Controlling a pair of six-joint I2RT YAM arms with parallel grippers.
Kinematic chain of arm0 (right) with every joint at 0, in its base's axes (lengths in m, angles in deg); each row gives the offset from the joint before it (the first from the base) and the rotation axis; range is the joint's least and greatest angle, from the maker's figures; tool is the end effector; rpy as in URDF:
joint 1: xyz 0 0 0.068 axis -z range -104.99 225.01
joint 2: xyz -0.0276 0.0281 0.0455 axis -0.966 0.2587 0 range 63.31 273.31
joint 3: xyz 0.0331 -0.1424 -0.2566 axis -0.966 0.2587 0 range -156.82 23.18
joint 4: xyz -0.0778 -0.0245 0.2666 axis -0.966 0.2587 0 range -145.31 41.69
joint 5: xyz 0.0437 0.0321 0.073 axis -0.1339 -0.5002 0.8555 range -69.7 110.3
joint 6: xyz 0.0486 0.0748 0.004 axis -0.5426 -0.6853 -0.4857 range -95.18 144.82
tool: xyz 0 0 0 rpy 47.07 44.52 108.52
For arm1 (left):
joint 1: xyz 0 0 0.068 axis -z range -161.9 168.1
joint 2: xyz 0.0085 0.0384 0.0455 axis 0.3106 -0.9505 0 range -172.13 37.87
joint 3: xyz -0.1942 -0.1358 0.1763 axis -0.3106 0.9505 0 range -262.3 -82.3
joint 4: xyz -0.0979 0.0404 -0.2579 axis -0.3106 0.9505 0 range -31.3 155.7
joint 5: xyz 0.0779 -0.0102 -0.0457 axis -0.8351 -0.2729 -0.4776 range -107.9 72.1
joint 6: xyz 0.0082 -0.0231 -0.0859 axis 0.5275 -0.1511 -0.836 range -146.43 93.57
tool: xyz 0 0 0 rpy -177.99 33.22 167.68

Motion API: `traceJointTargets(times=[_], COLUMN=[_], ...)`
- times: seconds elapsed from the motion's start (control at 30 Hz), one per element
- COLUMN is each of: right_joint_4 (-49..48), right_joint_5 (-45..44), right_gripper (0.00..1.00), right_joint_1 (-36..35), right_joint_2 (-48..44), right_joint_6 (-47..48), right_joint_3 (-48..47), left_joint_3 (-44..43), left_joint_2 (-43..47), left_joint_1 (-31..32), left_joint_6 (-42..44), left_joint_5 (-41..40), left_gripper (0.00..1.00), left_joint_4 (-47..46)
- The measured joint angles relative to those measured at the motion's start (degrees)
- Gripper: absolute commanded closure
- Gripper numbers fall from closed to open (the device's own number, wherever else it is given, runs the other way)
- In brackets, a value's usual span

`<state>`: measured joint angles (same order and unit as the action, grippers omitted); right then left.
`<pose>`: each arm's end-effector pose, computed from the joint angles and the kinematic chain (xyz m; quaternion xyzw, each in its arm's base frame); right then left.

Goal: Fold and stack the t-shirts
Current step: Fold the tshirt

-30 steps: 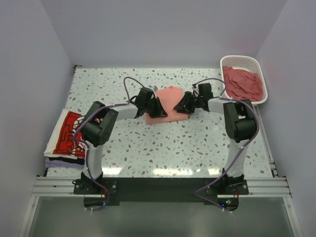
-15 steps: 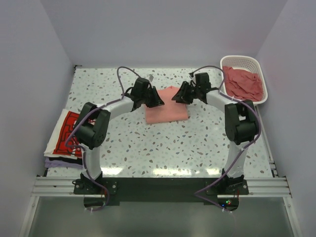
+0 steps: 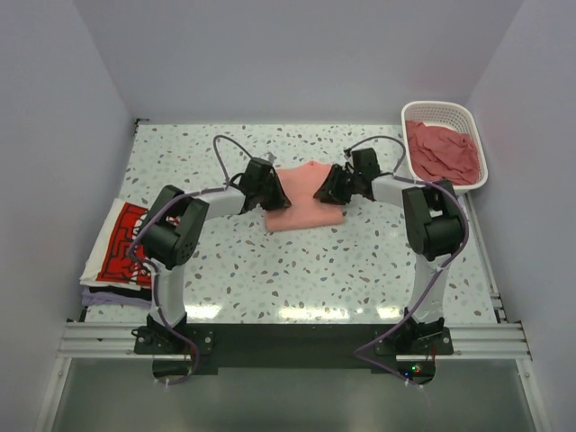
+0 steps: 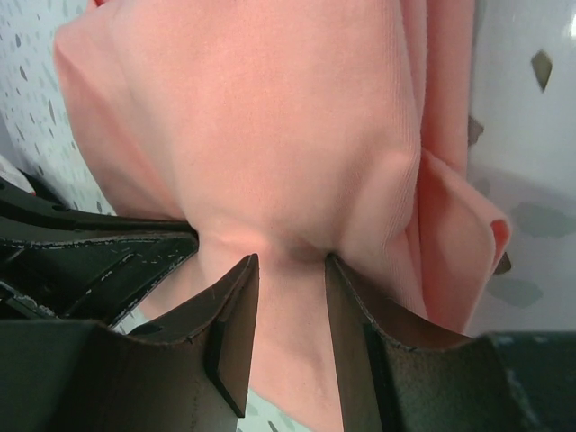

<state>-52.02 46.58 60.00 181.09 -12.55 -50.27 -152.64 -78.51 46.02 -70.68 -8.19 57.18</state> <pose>0.4567 0.1589 0.1191 0.0954 0.9067 0.3456 0.2223 0.4199 -0.2378 0.1159 -0.0981 0.9143 -0.2900 0.2652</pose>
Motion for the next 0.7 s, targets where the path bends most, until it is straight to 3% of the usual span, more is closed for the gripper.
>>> traceJointTargets(times=[0.47,0.67,0.7], right_joint_4=[0.7,4.5,4.9], right_joint_5=[-1.7,-2.9,-2.9], right_gripper=[0.57,0.56,0.56], right_joint_1=[-0.5,-0.4,-0.4], right_joint_2=[-18.3,-25.3,-26.1], right_joint_6=[1.3,3.0,3.2], right_joint_3=[21.8,25.3,25.3], left_joint_3=[19.4,25.3,25.3], left_joint_2=[15.2,23.7,25.3], left_joint_1=[9.3,11.0,11.0], left_joint_6=[-4.8,-6.4,-6.4], left_joint_5=[-3.9,-5.6,-6.1], left_gripper=[0.84,0.67,0.6], left_joint_4=[-1.6,2.8,4.4])
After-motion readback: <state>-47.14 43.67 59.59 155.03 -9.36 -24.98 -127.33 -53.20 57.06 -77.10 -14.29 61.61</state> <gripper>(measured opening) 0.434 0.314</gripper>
